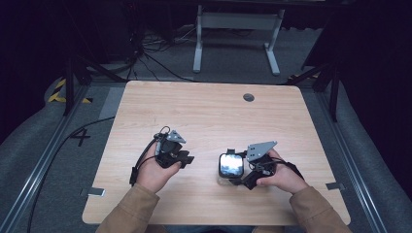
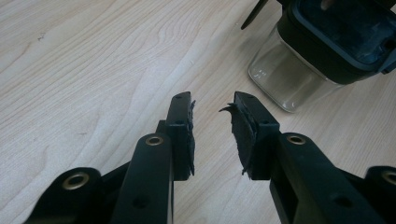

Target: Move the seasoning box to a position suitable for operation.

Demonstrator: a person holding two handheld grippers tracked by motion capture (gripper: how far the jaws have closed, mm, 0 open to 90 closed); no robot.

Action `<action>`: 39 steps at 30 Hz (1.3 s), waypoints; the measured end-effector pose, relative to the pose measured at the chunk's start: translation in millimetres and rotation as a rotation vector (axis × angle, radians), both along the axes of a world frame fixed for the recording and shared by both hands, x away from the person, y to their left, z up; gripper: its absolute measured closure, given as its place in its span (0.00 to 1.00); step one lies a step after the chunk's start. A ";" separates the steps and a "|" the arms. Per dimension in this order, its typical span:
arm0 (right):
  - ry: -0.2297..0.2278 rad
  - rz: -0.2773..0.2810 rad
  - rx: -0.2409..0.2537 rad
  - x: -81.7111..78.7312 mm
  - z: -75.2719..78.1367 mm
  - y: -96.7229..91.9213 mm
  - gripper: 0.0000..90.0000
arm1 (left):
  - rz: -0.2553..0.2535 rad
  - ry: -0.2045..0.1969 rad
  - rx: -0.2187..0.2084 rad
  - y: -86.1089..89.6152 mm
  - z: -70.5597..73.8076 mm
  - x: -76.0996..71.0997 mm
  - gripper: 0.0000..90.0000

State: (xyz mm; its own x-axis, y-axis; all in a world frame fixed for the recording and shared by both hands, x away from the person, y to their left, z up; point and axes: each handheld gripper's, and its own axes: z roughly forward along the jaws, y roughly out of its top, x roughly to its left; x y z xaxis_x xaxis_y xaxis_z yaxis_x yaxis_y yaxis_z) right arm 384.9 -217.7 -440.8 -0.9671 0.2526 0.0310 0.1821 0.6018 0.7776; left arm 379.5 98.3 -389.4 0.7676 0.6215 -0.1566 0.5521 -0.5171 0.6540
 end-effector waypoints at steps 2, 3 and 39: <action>0.012 -0.021 -0.021 -2.5 0.6 -1.8 0.15 | 0.000 -0.001 -0.003 -0.3 0.3 0.1 0.76; 0.015 -0.027 -0.039 -4.1 1.1 -3.1 0.15 | -0.003 -0.004 -0.003 -0.2 0.4 0.6 0.76; -0.046 -0.227 0.075 -17.5 64.3 -16.2 1.00 | -0.092 -0.036 -0.045 -21.8 6.9 -5.5 0.86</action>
State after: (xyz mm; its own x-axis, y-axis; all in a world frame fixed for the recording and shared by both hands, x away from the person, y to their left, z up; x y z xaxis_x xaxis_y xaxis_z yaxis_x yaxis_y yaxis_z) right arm 367.4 -233.9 -376.5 -0.8866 0.4623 0.0152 0.2695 0.4894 0.8294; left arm 374.0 76.5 -382.4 0.8270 0.5407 -0.1540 0.4791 -0.5345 0.6962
